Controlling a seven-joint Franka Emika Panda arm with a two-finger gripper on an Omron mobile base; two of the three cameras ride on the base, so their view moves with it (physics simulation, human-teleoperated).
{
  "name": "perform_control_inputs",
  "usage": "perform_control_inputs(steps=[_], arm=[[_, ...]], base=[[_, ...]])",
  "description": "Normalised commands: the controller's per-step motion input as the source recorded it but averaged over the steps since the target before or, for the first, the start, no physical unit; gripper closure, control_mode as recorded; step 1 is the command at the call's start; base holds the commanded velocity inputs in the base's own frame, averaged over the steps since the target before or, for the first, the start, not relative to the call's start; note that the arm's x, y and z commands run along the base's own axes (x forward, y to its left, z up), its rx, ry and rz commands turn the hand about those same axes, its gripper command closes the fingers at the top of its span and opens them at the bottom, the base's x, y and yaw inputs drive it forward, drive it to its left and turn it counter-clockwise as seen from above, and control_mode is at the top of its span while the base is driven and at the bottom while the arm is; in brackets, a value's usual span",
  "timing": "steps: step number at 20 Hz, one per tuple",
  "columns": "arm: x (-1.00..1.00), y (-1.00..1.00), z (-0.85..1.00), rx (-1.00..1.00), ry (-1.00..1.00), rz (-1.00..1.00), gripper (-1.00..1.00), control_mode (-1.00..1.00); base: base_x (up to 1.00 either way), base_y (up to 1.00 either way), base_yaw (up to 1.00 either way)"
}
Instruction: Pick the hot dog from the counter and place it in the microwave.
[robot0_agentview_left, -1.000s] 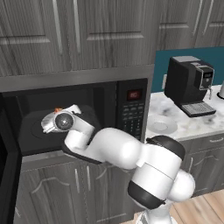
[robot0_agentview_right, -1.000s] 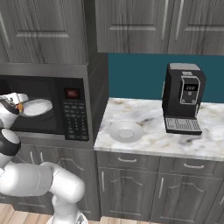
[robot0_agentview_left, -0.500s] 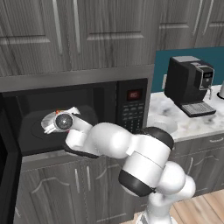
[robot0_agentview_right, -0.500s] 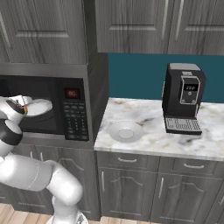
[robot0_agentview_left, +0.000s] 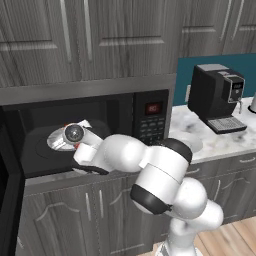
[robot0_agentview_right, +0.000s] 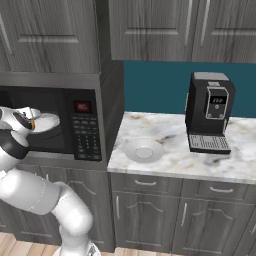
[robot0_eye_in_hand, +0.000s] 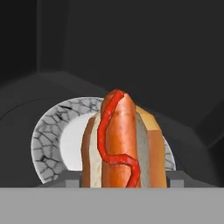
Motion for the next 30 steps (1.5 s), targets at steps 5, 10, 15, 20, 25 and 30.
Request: perform_control_inputs(steps=[5,10,15,20,25,30], arm=[[0.21,0.0,0.0,0.0,0.0,0.0,1.0,-1.0],[0.0,0.0,-0.32,0.0,0.0,0.0,1.0,-1.0],[0.0,0.0,-0.25,0.0,0.0,0.0,1.0,-1.0],[0.09,0.0,-0.08,0.0,0.0,0.0,1.0,-1.0],[0.16,0.01,0.02,0.0,0.02,0.0,1.0,-1.0],[0.24,0.13,0.06,0.0,0.08,-0.01,1.0,-1.0]], base=[[0.0,0.0,0.0],[0.0,0.0,0.0],[0.0,0.0,0.0],[0.0,0.0,0.0],[0.0,0.0,0.0],[0.0,0.0,0.0]])
